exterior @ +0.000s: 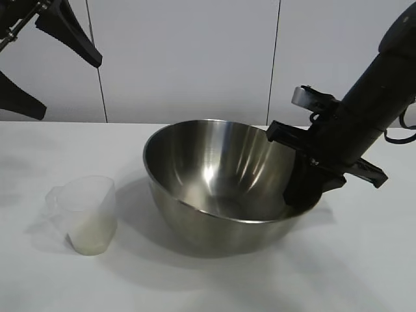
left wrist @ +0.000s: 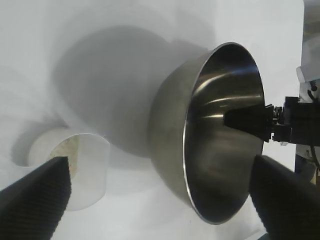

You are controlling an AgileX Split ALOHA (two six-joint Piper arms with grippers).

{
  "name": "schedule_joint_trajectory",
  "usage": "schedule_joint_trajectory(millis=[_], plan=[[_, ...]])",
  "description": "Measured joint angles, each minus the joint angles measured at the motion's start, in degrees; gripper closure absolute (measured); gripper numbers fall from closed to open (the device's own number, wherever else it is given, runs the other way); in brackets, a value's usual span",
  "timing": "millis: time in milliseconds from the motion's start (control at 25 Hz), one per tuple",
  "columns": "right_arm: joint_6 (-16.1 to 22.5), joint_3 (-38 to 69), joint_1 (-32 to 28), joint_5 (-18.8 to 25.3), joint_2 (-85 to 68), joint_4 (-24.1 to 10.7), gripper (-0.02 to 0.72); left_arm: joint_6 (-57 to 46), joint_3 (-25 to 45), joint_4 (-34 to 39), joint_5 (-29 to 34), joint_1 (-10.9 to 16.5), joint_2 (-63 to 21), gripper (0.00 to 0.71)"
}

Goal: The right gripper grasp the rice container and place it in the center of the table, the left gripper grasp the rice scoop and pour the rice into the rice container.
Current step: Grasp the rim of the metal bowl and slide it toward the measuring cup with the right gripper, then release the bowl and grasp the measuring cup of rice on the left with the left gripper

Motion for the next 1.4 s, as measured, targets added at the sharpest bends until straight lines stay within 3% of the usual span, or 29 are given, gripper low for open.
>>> schedule_joint_trajectory(millis=[320, 600, 720, 880, 1000, 1200, 1400], plan=[[5.8, 0.0, 2.3, -1.7, 0.6, -7.5, 0.691, 0.0, 0.0, 0.0, 0.0, 0.0, 0.0, 0.015], [6.4, 0.0, 2.3, -1.7, 0.8, -7.0, 0.661, 0.0, 0.0, 0.0, 0.0, 0.0, 0.0, 0.015], [6.6, -0.9, 2.3, -0.8, 0.8, -6.6, 0.500, 0.0, 0.0, 0.0, 0.0, 0.0, 0.0, 0.015], [6.7, -4.3, 2.3, 2.6, 0.5, -6.9, 0.139, 0.0, 0.0, 0.0, 0.0, 0.0, 0.0, 0.015], [7.8, -8.0, 2.3, 6.2, -0.2, -8.1, 0.039, 0.0, 0.0, 0.0, 0.0, 0.0, 0.0, 0.015], [12.3, -16.2, 2.3, 11.8, -1.8, -14.8, 0.017, 0.0, 0.0, 0.0, 0.0, 0.0, 0.0, 0.015], [17.4, -27.0, 2.3, 19.4, -2.2, -29.3, 0.009, 0.0, 0.0, 0.0, 0.0, 0.0, 0.0, 0.015]])
